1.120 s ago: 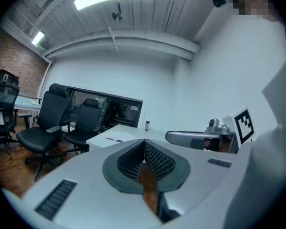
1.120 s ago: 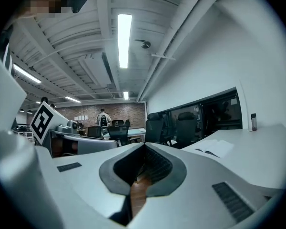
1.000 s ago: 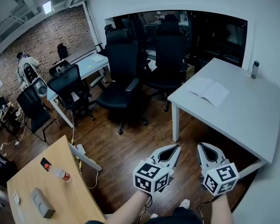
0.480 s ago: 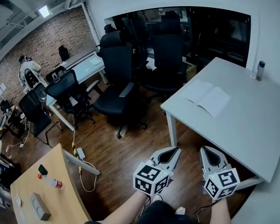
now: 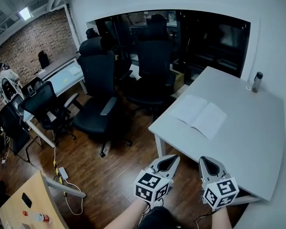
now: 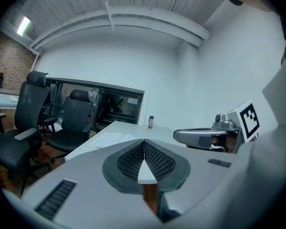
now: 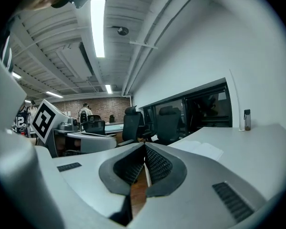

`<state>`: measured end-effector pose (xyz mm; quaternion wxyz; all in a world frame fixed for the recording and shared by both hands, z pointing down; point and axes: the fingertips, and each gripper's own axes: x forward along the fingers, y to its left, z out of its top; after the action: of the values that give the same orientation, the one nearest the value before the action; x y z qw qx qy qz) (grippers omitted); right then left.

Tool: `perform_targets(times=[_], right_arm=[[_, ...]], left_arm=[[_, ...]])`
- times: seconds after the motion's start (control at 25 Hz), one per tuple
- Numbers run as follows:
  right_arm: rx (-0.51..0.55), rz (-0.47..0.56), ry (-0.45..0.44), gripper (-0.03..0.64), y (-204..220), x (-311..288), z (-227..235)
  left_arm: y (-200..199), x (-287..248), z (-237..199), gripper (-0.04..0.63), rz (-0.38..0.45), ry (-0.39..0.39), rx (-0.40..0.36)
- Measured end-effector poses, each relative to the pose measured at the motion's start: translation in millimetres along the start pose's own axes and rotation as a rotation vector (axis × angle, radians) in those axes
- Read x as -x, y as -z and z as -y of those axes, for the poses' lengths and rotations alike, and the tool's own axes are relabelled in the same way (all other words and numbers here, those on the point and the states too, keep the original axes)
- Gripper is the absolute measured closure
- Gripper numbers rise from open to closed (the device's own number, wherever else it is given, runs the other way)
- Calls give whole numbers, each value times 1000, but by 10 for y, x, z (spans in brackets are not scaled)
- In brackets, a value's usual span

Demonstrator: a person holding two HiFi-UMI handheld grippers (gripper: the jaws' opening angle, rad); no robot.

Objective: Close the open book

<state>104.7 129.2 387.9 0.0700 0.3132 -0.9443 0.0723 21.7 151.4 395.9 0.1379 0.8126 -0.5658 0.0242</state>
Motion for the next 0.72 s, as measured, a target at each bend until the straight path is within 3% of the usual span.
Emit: perform_targets(times=[0.36,0.72], right_arm=[[-36,-30,138,614,-192,-881,302],[-65,-70,201,614,-117,-1345,782]], left_arm=[[-89,-618,-877,591,-28,117,63],[-46,-1255,-1312,591,-91,147,67]])
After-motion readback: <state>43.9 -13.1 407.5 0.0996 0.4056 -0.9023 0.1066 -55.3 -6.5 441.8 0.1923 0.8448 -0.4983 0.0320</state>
